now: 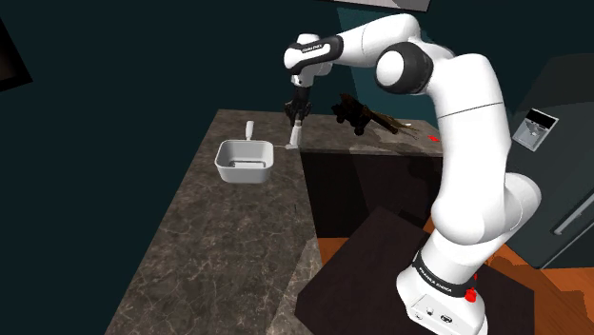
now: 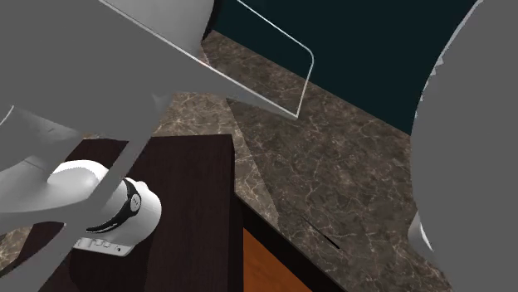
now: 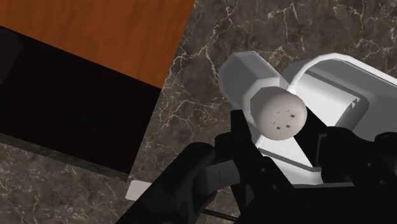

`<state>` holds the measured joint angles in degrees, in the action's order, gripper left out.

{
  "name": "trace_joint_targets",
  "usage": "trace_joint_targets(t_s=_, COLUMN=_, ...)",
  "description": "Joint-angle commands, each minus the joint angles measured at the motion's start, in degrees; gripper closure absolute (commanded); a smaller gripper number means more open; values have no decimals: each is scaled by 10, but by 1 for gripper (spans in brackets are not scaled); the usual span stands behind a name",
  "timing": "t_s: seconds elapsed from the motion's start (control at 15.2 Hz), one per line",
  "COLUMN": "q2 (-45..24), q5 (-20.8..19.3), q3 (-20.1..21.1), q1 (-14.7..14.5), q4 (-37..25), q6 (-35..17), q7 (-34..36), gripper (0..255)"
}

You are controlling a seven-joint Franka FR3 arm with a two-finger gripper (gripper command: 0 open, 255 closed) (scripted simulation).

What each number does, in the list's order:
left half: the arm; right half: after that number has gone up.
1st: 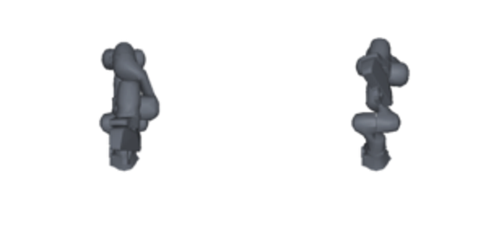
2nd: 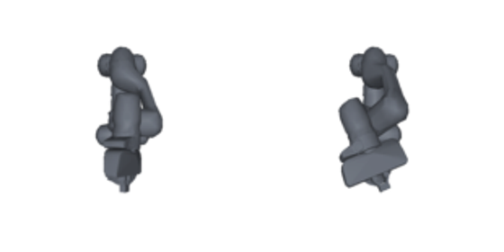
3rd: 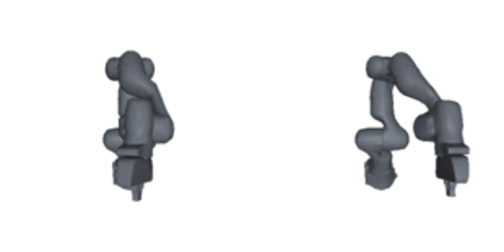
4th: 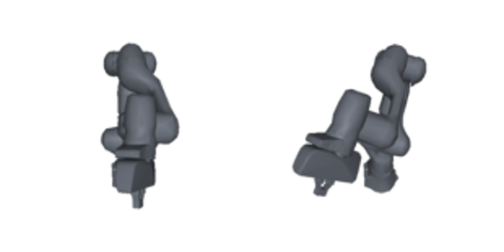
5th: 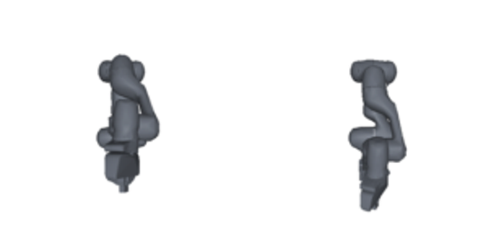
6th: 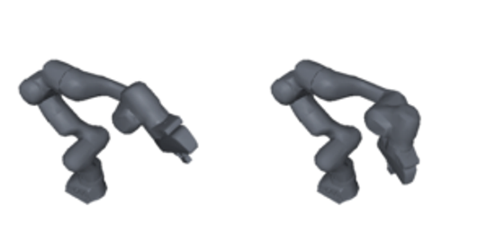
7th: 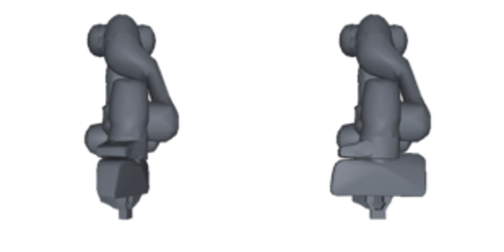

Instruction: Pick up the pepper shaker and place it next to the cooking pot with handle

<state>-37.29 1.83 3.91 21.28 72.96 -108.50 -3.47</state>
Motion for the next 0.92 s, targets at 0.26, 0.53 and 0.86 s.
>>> trace_joint_targets(t_s=0.26, q2=-43, q5=-1, q3=-2, q1=4, q4=-36, q6=-7, q7=-8, gripper=255)
trace_joint_targets(t_s=0.53, q2=-53, q5=-1, q3=-3, q1=4, q4=-21, q6=-31, q7=-9, gripper=255)
trace_joint_targets(t_s=0.86, q2=-67, q5=-1, q3=-3, q1=4, q4=-6, q6=-60, q7=-11, gripper=255)
